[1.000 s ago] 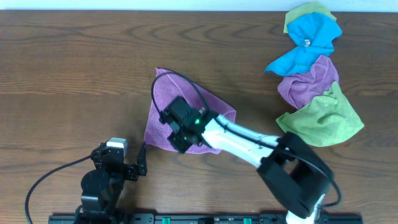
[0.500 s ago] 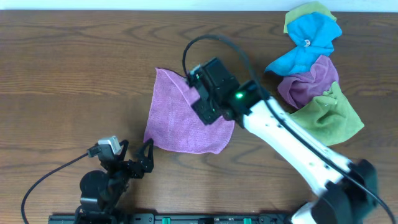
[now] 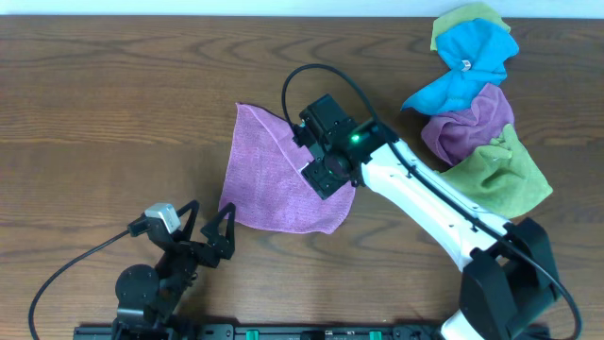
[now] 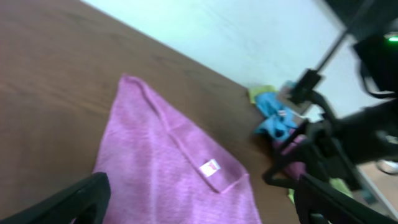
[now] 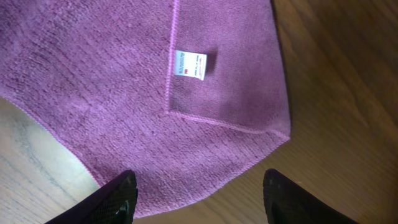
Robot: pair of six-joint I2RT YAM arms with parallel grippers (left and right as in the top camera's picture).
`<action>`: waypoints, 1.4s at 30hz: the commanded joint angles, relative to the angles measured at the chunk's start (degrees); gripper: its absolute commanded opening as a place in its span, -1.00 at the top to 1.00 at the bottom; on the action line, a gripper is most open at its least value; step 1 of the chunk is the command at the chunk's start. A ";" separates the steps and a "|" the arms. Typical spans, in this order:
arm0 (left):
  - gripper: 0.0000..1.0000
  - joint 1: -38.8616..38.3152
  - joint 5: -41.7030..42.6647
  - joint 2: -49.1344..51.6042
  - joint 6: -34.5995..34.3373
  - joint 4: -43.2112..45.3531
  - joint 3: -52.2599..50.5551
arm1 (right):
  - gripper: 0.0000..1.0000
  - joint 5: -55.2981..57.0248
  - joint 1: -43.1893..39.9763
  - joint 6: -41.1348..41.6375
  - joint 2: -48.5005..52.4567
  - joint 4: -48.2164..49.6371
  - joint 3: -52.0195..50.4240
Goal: Fold the cloth
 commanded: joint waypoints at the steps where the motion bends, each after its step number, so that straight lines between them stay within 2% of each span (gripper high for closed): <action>1: -0.69 0.35 3.06 -0.31 -0.33 0.04 -0.61 | -0.31 -0.46 -1.14 -1.36 -0.94 0.11 0.39; 3: -0.55 0.35 2.45 -0.07 -0.31 0.48 -1.44 | -0.30 -0.48 -2.12 -1.36 -0.94 0.44 0.39; 6: -0.07 0.35 1.57 1.49 -2.43 3.26 -2.56 | -0.28 -0.50 -3.82 -1.31 -0.94 1.03 0.39; 9: 0.74 0.37 0.94 3.87 -9.09 7.89 -2.54 | -0.25 -2.23 -5.99 -1.27 -0.94 1.46 0.42; 10: 0.89 0.37 0.70 4.59 -10.32 10.45 -2.54 | -0.25 -2.89 -6.62 -1.27 -0.94 1.51 0.42; 14: 0.89 0.37 -3.43 6.21 -11.23 17.57 -2.54 | -0.21 -3.30 -9.16 -1.27 -0.96 1.27 0.42; 18: 0.89 0.37 -6.69 8.74 -13.49 18.05 -2.51 | -0.20 -3.41 -11.15 -1.29 -0.96 1.44 0.42; 22: 0.89 0.37 -2.82 16.81 -14.82 21.75 -1.79 | -0.17 -5.01 -13.22 -1.29 -0.96 3.63 0.42; 25: 0.89 0.37 0.59 25.33 -10.16 23.89 1.60 | -0.13 -6.43 -14.56 -1.31 -0.96 5.70 0.42; 30: 0.89 0.35 2.78 40.70 0.66 16.09 11.74 | -0.01 -7.56 -15.45 -1.68 -0.96 6.40 0.42; 34: 0.89 0.28 2.75 53.88 9.38 6.45 20.02 | -0.03 -7.08 -15.08 -3.89 -0.96 6.64 0.42; 38: 0.88 -0.07 2.75 63.95 12.50 1.25 24.37 | -0.04 -6.91 -15.47 -3.87 -0.94 7.91 0.42; 42: 0.89 -3.02 2.69 70.31 13.53 0.57 24.92 | -0.01 -6.95 -15.45 -3.89 -0.94 9.35 0.42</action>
